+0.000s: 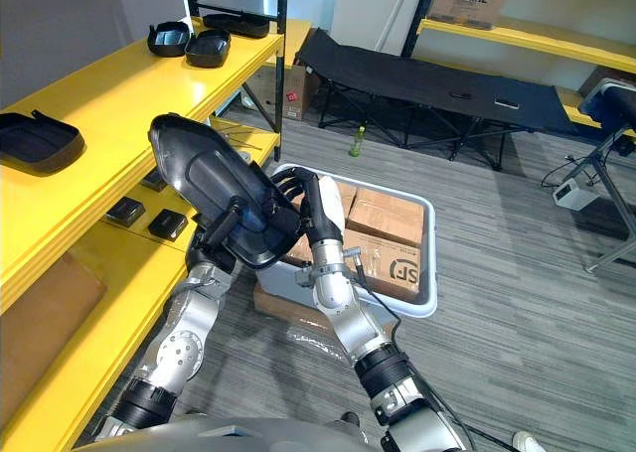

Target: Walk over and take three plastic housings, then place them on the shelf

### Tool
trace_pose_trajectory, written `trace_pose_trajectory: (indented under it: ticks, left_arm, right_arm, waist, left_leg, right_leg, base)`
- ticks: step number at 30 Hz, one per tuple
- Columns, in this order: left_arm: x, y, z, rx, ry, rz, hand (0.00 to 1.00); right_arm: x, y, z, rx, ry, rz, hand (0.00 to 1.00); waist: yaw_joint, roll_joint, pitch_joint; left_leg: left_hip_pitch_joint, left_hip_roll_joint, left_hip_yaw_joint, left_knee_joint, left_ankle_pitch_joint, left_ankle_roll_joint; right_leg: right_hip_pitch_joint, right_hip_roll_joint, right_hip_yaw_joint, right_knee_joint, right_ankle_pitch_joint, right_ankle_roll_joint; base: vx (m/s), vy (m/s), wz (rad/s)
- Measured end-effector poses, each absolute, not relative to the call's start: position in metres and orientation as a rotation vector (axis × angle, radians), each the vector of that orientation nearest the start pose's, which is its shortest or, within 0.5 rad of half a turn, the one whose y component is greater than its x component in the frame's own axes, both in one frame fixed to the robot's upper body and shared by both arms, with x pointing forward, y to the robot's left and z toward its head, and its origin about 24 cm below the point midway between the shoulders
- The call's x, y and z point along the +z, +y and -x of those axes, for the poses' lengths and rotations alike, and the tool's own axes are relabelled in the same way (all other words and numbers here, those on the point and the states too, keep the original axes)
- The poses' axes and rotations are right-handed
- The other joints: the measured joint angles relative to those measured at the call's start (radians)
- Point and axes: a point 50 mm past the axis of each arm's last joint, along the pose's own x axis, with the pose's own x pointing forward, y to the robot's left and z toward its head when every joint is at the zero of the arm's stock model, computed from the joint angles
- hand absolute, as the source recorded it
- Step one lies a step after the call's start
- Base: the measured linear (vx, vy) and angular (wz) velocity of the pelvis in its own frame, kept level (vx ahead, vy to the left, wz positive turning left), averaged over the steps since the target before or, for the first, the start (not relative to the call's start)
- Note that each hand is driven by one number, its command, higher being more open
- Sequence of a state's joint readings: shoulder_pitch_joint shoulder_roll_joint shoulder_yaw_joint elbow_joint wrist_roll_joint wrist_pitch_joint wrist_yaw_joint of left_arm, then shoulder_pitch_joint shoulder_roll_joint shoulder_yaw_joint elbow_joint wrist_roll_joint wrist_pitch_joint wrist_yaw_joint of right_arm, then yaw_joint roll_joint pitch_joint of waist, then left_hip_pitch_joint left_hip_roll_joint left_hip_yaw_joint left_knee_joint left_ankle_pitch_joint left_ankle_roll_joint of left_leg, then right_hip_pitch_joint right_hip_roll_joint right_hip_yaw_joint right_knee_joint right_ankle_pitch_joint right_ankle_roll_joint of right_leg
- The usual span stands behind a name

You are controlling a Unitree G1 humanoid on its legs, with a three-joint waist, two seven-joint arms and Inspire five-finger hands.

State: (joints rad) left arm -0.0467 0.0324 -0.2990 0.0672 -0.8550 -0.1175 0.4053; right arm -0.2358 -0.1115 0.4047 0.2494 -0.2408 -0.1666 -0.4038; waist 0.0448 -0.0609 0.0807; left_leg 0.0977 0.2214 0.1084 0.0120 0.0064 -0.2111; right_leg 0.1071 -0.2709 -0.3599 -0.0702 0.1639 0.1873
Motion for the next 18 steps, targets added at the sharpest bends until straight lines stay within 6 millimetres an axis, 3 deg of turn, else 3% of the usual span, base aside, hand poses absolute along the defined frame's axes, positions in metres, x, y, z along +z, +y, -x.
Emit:
trace_pose_trajectory:
  ticks: [2,3,9,13,18]
  left_arm:
    - [0.029,0.102,-0.253,0.172,0.192,0.795,0.00]
    - [0.030,0.103,-0.253,0.186,0.176,0.805,0.00]
    - [0.035,0.105,-0.253,0.243,0.119,0.839,0.00]
    - [0.041,0.112,-0.253,0.311,0.053,0.694,0.00]
    - [0.067,0.119,-0.251,0.450,-0.089,0.569,0.00]
  right_arm:
    - [0.055,-0.074,-0.275,0.070,-0.245,0.319,0.00]
    - [0.055,-0.072,-0.273,0.067,-0.249,0.299,1.00]
    - [0.057,-0.062,-0.267,0.104,-0.277,0.281,1.00]
    - [0.039,-0.058,-0.251,0.126,-0.216,0.277,1.00]
    - [0.050,-0.060,-0.242,0.108,-0.250,0.217,1.00]
  waist:
    - [0.000,-0.008,-0.005]
    - [0.000,-0.012,-0.008]
    - [-0.011,-0.016,-0.012]
    - [-0.016,-0.018,-0.013]
    - [-0.027,-0.017,-0.015]
  left_leg:
    - [0.000,0.000,0.000,0.000,-0.001,0.000]
    - [0.000,0.000,0.001,0.001,-0.002,0.000]
    - [0.002,0.000,0.001,0.001,-0.003,-0.001]
    - [0.015,0.000,0.009,0.002,-0.013,0.001]
    - [0.017,0.001,0.025,0.009,-0.026,-0.001]
  right_leg:
    - [0.000,0.000,0.000,0.000,0.000,0.000]
    - [0.000,0.000,0.000,0.000,0.000,0.000]
    - [0.001,0.000,0.000,0.000,0.000,0.000]
    - [0.010,0.000,0.001,0.000,-0.004,-0.006]
    - [0.001,0.000,0.011,0.000,-0.006,-0.009]
  base:
    - [0.00,0.000,0.00]
    - [0.00,0.000,0.00]
    - [0.00,0.000,0.00]
    - [0.00,0.000,-0.05]
    - [0.00,0.019,-0.08]
